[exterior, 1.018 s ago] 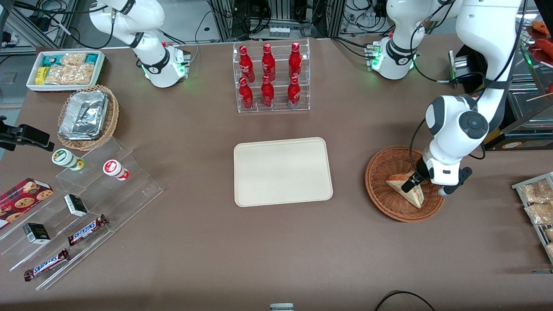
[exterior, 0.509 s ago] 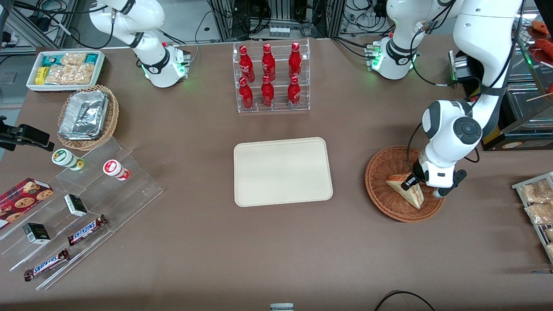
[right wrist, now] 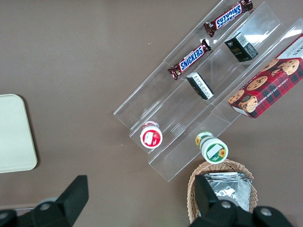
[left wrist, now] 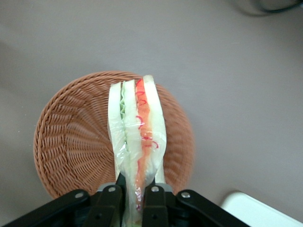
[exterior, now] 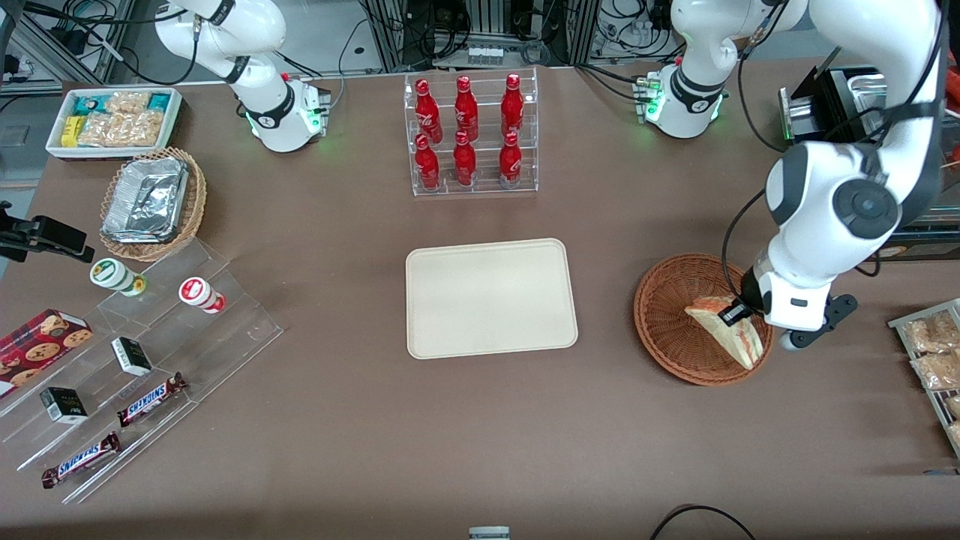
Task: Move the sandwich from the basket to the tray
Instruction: 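Lift the sandwich and carry it over the cream tray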
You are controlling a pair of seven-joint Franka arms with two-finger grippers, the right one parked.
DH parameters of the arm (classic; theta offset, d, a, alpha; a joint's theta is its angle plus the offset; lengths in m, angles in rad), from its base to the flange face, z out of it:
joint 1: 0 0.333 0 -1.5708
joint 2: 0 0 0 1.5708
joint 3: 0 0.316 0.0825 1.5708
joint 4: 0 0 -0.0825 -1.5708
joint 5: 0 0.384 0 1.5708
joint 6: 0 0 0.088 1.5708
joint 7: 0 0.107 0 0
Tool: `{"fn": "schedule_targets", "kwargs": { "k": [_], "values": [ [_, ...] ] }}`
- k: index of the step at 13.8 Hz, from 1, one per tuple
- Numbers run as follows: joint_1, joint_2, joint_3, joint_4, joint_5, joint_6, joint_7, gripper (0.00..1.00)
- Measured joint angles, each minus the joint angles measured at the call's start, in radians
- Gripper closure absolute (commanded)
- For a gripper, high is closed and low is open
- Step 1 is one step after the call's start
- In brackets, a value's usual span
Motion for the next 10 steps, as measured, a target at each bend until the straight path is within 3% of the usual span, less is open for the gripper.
{"fn": "schedule_targets", "kwargs": {
  "k": [4,10],
  "values": [
    [-0.070,0.021,-0.096,0.127,0.010,-0.047,0.007,1.00],
    [-0.355,0.220,-0.107,0.241,0.011,-0.042,-0.030,1.00]
  ]
}}
